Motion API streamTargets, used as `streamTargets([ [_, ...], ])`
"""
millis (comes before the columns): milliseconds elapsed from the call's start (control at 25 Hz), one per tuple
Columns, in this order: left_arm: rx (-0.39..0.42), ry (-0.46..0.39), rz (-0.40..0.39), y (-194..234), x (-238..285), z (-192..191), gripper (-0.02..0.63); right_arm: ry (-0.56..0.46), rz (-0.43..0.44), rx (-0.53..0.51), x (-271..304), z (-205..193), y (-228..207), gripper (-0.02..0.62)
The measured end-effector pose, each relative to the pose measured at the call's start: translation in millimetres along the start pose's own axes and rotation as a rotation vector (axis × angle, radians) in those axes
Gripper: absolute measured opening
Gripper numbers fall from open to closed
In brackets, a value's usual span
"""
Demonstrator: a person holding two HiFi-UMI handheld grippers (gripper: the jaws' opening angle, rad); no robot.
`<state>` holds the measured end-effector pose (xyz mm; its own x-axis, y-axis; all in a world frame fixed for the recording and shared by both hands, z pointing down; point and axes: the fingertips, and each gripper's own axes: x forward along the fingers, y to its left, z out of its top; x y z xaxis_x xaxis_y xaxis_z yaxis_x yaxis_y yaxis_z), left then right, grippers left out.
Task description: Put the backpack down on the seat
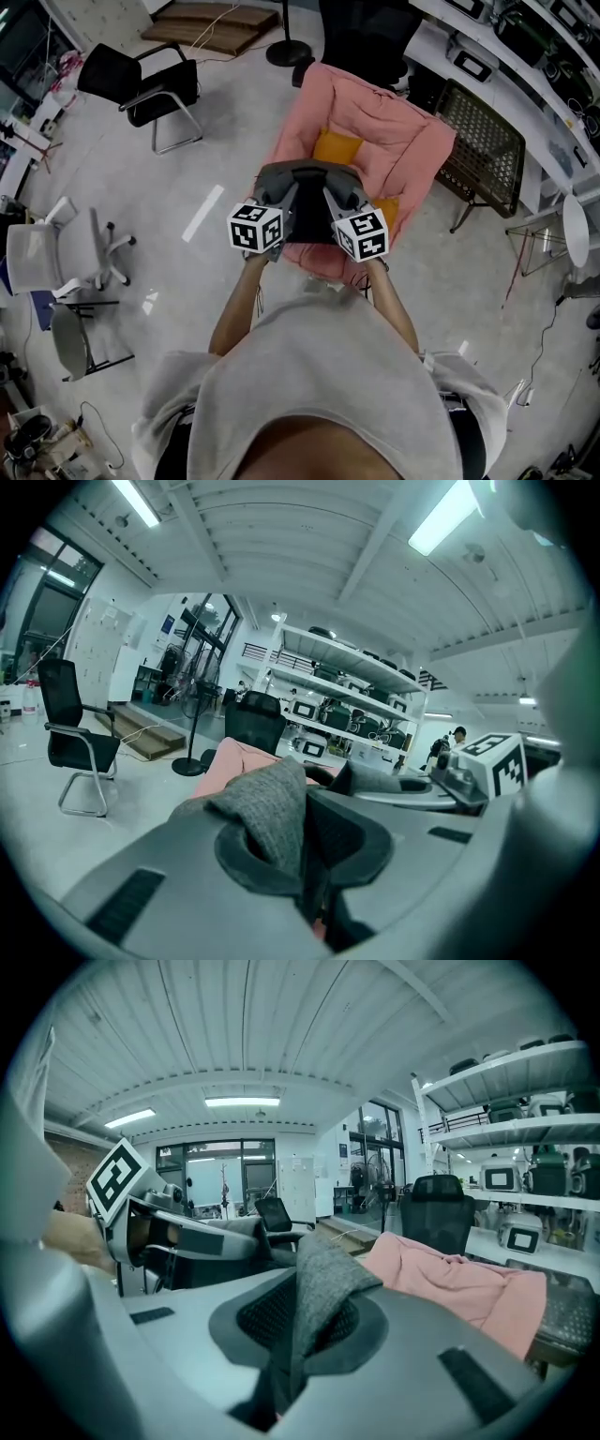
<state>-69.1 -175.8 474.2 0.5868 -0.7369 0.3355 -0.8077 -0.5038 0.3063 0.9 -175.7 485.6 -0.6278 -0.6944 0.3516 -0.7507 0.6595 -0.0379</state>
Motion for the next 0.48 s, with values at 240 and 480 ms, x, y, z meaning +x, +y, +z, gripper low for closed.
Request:
streamTargets([
  [240,0.005,0.009,0.029,15.3,37.8,16.6,0.029,-0.002,0.027,0.012,25.2,5.9,-33.9,0.026],
  [480,-0.003,0.021,0.056,24.3,64.1,24.6,0.029,0.0,0.057,0.026,42.2,7.4,-57.7,0.026],
])
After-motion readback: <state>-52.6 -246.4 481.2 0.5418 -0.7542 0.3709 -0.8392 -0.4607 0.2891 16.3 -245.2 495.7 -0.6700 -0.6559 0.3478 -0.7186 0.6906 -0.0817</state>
